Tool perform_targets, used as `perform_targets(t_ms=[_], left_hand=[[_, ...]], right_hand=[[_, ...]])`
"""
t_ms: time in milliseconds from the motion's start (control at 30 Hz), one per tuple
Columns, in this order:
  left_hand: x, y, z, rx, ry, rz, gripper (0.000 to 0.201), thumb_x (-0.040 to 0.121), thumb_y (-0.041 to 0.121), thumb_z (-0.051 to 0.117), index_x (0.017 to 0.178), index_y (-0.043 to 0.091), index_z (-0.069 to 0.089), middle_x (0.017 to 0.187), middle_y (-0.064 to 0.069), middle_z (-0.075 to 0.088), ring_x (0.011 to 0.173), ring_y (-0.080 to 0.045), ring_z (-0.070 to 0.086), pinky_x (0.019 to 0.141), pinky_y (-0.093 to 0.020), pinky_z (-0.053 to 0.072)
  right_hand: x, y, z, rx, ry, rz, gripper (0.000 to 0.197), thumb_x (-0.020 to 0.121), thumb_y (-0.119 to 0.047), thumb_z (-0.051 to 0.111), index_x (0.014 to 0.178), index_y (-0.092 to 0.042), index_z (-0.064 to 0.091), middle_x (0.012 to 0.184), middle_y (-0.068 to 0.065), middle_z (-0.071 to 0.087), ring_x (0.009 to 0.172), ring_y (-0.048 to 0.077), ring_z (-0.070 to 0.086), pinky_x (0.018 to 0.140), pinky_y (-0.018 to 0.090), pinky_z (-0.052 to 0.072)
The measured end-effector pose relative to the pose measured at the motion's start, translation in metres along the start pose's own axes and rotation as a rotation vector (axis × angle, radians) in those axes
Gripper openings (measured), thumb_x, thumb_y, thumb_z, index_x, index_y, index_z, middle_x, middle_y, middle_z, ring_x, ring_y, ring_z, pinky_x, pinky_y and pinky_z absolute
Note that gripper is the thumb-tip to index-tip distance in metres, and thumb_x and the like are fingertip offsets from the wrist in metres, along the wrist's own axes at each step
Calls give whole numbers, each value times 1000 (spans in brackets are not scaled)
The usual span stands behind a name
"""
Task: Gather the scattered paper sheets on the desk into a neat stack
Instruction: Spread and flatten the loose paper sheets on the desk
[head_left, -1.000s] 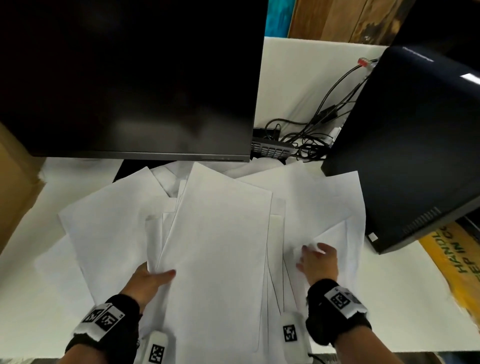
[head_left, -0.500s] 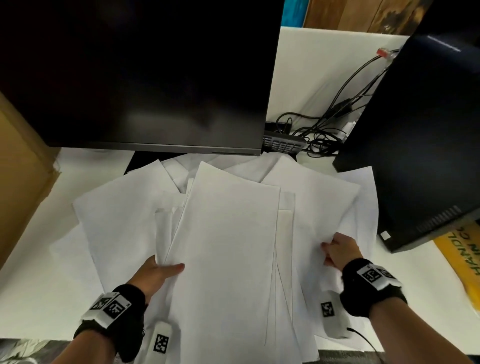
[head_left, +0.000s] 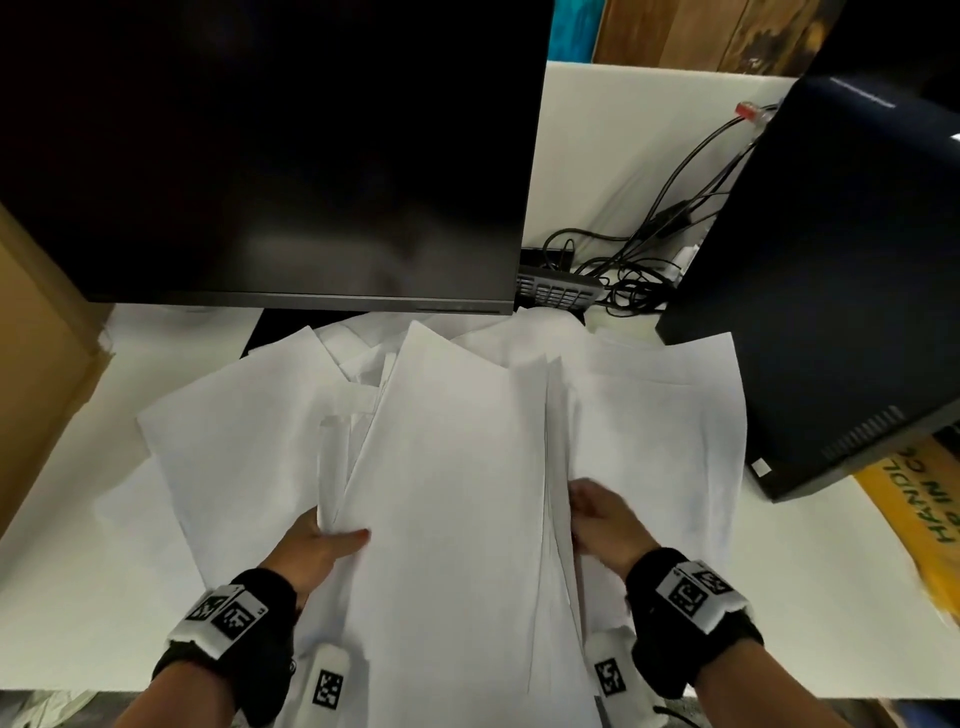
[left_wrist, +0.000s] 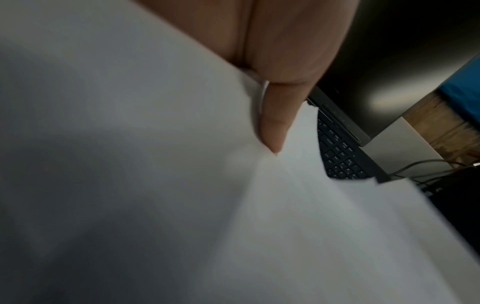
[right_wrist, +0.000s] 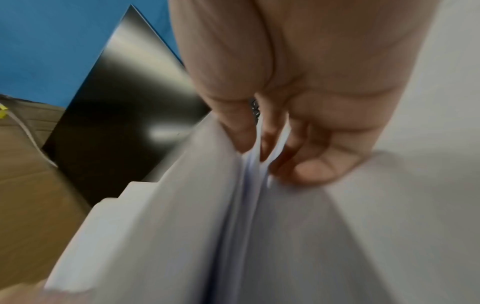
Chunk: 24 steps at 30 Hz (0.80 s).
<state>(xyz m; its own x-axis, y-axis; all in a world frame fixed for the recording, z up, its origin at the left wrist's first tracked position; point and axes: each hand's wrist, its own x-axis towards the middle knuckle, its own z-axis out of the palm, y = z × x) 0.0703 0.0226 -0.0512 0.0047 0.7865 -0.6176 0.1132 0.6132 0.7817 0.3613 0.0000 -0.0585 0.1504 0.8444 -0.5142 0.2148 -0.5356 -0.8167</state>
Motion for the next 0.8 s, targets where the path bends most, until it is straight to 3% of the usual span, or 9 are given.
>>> perform_targets(t_ms=[33,100,200,300,367,500,600,700,800], left_hand=[[-1,-1,0,-6,25,0,12,83,-4,59,85,8,60,66,-6,69,73,-28,61,63,-31,47],[-2,-3,1,-26,71,-12,12,84,-4,57,79,7,57,60,-6,67,70,-26,58,61,-30,44],[-1,-1,1,-48,84,-10,14,84,-4,58,76,7,57,66,-9,64,70,-27,57,61,-30,43],[-1,-3,0,-58,84,-29,14,84,-4,58,76,8,57,54,-4,67,69,-26,57,59,-30,42],[-2,-2,1,-81,77,-36,9,84,-4,58,81,5,58,62,-7,68,72,-27,58,62,-30,43],[1,1,4,-87,62,-50,10,83,-4,59,83,7,60,60,-5,70,74,-28,60,66,-32,46],[-1,4,9,-84,38,-60,10,83,-3,58,82,7,58,78,-12,65,76,-28,59,78,-37,46],[-3,5,13,-78,21,-73,13,84,-1,59,79,11,55,83,-12,62,79,-29,57,87,-40,42],[-7,6,15,-62,12,-76,13,84,-1,59,79,11,55,83,-13,62,77,-28,57,78,-37,44]], right_hand=[[2,2,-9,-7,173,-39,18,84,0,54,94,-14,59,88,9,65,80,25,58,66,26,48],[6,6,-29,-137,517,-14,26,83,-13,62,108,-15,58,108,18,62,94,32,58,81,33,48],[6,11,-59,-268,744,198,54,81,-21,63,131,-15,43,133,25,44,122,42,40,101,44,34],[3,19,-71,-260,727,297,65,82,-19,61,139,-14,30,141,24,38,129,42,33,104,46,28],[4,30,-70,-275,681,278,63,83,-18,59,139,-13,30,139,22,44,126,43,38,102,45,32],[0,31,-64,-304,595,258,55,84,-20,57,135,-13,37,128,20,56,115,40,52,95,42,43],[-2,25,-63,-315,482,249,44,85,-22,59,123,-3,49,123,21,57,110,38,54,89,37,43],[-4,22,-64,-318,435,252,41,84,-24,61,118,-2,53,120,20,59,108,36,55,84,33,43],[-3,18,-66,-254,495,223,43,83,-20,62,121,-3,52,119,19,60,105,36,56,80,31,41]])
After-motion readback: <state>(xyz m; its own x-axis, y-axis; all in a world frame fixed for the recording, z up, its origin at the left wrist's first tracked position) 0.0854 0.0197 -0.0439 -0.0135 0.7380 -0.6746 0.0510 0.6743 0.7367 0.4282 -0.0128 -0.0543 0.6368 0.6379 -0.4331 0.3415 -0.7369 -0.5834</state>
